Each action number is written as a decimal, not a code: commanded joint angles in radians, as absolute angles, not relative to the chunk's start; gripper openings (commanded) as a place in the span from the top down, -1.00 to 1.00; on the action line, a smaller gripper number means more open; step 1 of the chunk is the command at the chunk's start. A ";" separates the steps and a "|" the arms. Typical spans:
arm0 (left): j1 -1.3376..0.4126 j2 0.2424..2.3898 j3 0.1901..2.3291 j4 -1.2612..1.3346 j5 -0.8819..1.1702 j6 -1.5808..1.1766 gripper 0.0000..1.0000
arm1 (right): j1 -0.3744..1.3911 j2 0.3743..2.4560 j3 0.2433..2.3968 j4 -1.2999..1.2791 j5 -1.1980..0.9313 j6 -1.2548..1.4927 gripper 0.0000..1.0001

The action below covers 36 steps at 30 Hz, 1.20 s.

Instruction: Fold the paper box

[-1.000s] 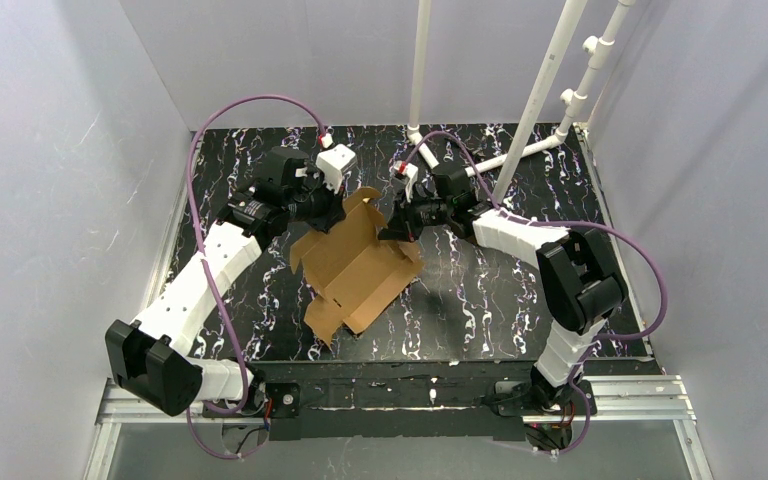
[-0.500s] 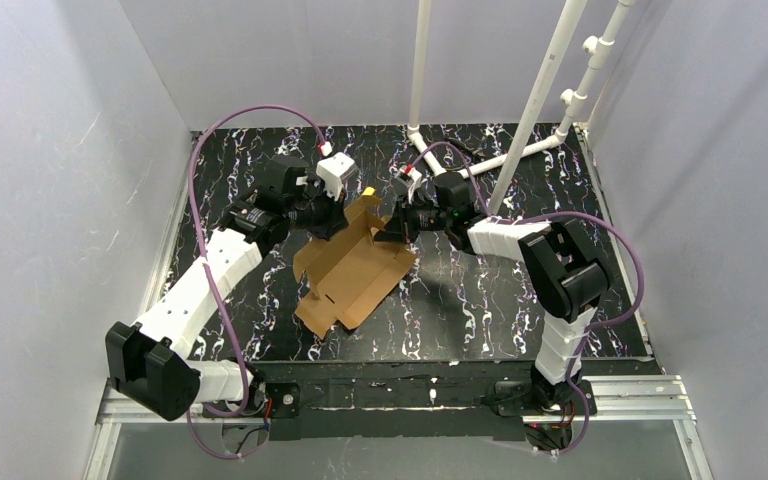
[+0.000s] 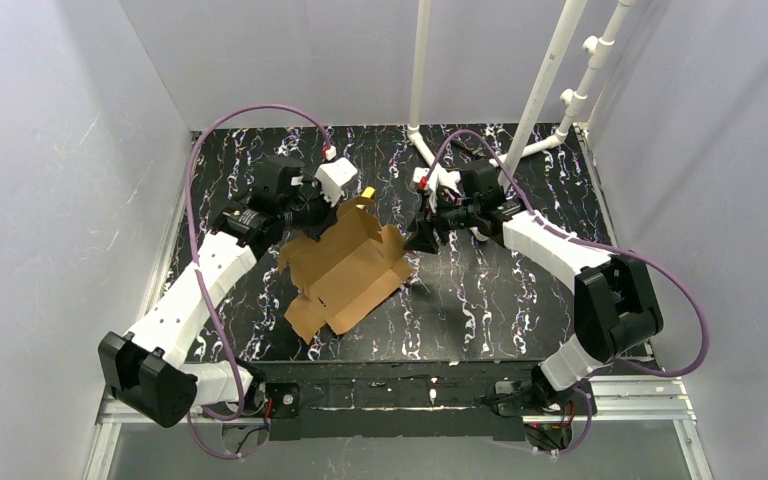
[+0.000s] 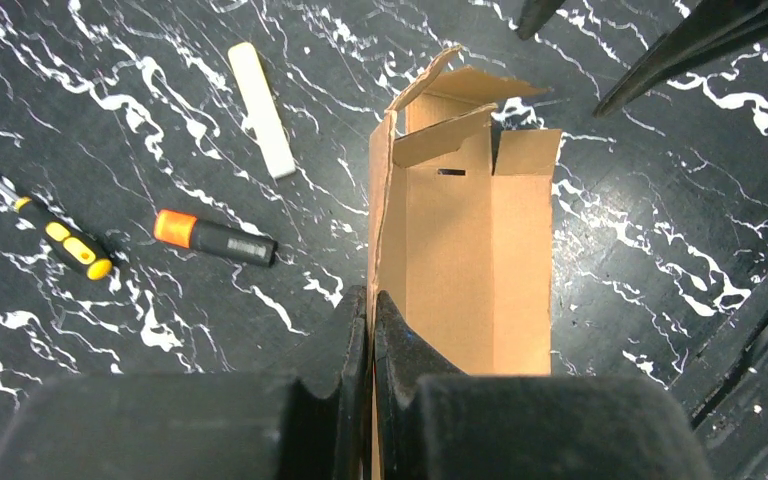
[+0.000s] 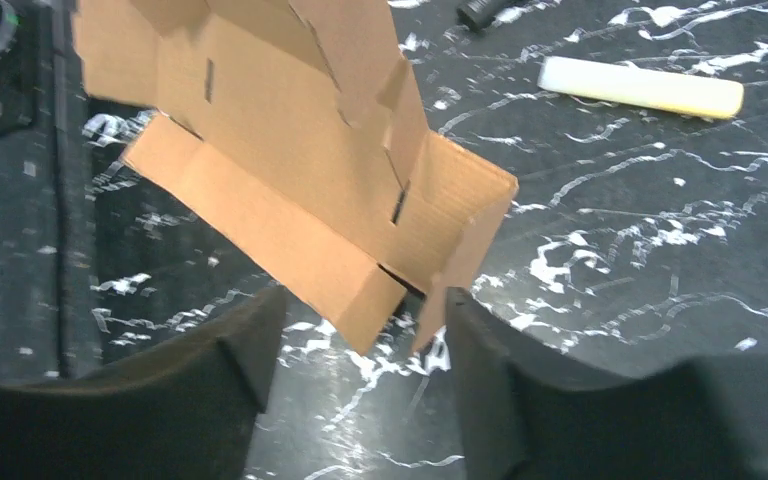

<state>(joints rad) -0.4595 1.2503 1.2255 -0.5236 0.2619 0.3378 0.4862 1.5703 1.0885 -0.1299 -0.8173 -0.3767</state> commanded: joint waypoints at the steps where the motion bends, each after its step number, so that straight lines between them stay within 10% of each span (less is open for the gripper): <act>1: -0.461 1.218 1.313 -0.531 0.293 0.374 1.00 | 0.484 1.605 1.105 -0.106 -0.654 -0.371 -0.44; 7: -0.465 1.251 1.356 -0.540 0.294 0.360 1.00 | 0.514 1.728 1.159 0.118 -0.458 -0.210 -0.32; 11: -0.466 1.278 1.389 -0.558 0.272 0.374 1.00 | 0.516 1.783 1.176 0.273 -0.451 -0.145 0.52; 15: -0.471 1.294 1.401 -0.566 0.244 0.400 1.00 | 0.515 1.771 1.117 0.398 -0.450 -0.097 0.94; 36: -0.486 1.359 1.413 -0.586 0.291 0.272 1.00 | 0.523 1.914 0.896 1.039 -0.397 0.050 0.97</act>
